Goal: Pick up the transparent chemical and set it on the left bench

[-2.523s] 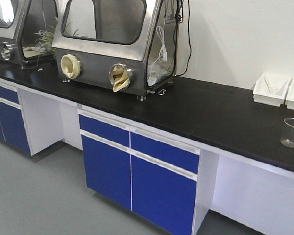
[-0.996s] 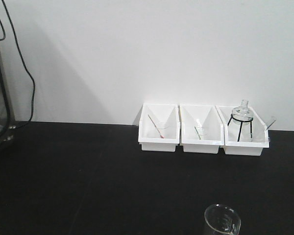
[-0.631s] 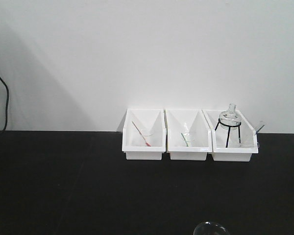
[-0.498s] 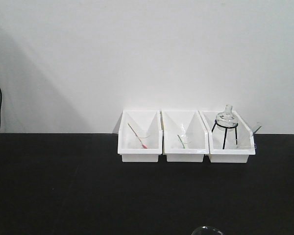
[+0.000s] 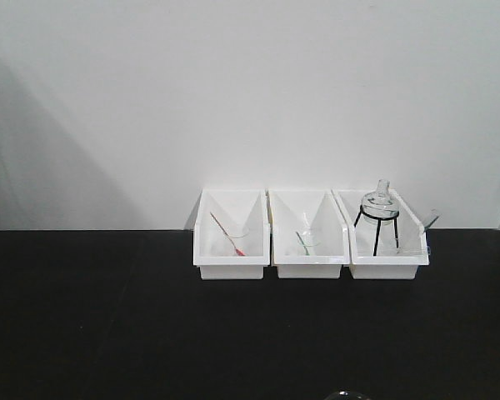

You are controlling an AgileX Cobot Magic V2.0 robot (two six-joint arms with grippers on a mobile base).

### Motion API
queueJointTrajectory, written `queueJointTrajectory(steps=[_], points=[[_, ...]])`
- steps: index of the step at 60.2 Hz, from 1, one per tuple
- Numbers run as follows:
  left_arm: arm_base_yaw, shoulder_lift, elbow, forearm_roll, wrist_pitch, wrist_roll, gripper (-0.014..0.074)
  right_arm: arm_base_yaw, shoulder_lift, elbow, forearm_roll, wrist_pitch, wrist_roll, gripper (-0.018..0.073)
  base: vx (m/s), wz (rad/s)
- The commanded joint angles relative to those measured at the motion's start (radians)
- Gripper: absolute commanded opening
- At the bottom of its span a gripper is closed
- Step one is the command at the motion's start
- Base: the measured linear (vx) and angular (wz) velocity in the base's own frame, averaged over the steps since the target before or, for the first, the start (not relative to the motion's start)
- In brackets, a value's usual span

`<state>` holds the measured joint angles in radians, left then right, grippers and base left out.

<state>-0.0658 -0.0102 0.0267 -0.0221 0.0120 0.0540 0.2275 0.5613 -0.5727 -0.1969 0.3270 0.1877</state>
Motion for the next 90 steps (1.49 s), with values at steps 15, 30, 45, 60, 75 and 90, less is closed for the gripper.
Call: queueJointTrajectory(steps=[15, 30, 45, 60, 75, 90], points=[[-0.002, -0.019, 0.016, -0.001, -0.078, -0.008, -0.0003, 0.000, 0.272, -0.028, 0.175, -0.485, 0.049, -0.0003, 0.00, 0.00], [-0.002, -0.019, 0.016, -0.001, -0.078, -0.008, -0.0003, 0.016, 0.512, -0.029, 0.133, -0.646, 0.144, -0.0003, 0.00, 0.00], [-0.002, -0.019, 0.016, -0.001, -0.078, -0.008, -0.0003, 0.125, 0.653, -0.029, 0.067, -0.746, 0.183, -0.0003, 0.00, 0.00], [-0.002, -0.019, 0.016, -0.001, -0.078, -0.008, -0.0003, 0.129, 0.793, -0.029, 0.061, -0.777, 0.175, 0.0000, 0.00, 0.00], [-0.002, -0.019, 0.016, -0.001, -0.078, -0.008, -0.0003, 0.129, 0.863, -0.029, -0.024, -0.859, 0.172, 0.0150, 0.00, 0.00], [-0.002, -0.019, 0.016, -0.001, -0.078, -0.008, -0.0003, 0.129, 0.863, -0.029, -0.038, -0.871, 0.172, 0.0503, 0.00, 0.00]])
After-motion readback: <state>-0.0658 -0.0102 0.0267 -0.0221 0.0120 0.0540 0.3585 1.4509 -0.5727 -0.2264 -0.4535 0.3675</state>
